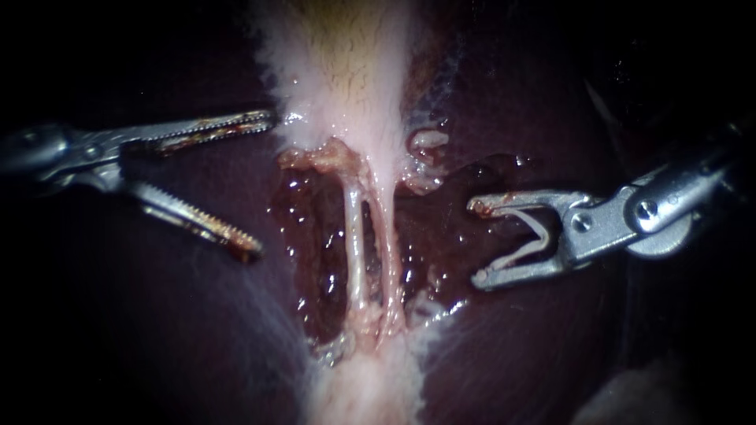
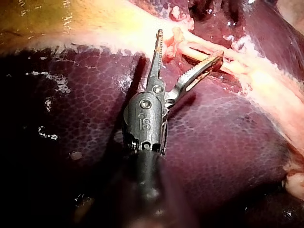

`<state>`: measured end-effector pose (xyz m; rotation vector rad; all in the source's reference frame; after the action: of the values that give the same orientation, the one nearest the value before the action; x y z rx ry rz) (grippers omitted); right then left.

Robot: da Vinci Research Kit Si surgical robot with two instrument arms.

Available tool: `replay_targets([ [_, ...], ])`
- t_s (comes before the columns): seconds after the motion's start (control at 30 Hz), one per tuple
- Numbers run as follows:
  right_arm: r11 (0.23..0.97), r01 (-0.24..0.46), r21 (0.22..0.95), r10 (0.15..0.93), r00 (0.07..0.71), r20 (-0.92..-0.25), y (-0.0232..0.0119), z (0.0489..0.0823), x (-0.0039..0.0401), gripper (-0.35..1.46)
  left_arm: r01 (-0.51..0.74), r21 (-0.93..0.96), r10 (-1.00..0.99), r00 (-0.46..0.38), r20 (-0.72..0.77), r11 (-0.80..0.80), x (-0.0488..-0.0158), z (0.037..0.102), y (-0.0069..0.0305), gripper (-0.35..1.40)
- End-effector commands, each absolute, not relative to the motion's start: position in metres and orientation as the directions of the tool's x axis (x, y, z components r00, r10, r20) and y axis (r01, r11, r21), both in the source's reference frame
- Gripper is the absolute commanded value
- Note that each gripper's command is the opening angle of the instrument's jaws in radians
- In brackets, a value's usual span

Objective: Grabbing gallbladder

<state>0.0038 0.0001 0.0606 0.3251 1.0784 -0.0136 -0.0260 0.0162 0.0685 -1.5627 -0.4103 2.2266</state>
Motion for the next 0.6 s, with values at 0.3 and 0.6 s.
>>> replay_targets([
  [0.3,0.953,0.168,0.254,0.147,0.477,-0.866,0.0001,0.0606,0.0039,0.5,-0.152,-0.449,0.469,-0.419,-0.777,-0.88,-0.0279,0.075,0.0172,1.08],
  [0.6,0.953,0.168,0.254,0.147,0.478,-0.866,0.0001,0.0606,0.0039,0.5,-0.177,-0.464,0.49,-0.453,-0.745,-0.868,-0.0277,0.077,0.0166,0.76],
])
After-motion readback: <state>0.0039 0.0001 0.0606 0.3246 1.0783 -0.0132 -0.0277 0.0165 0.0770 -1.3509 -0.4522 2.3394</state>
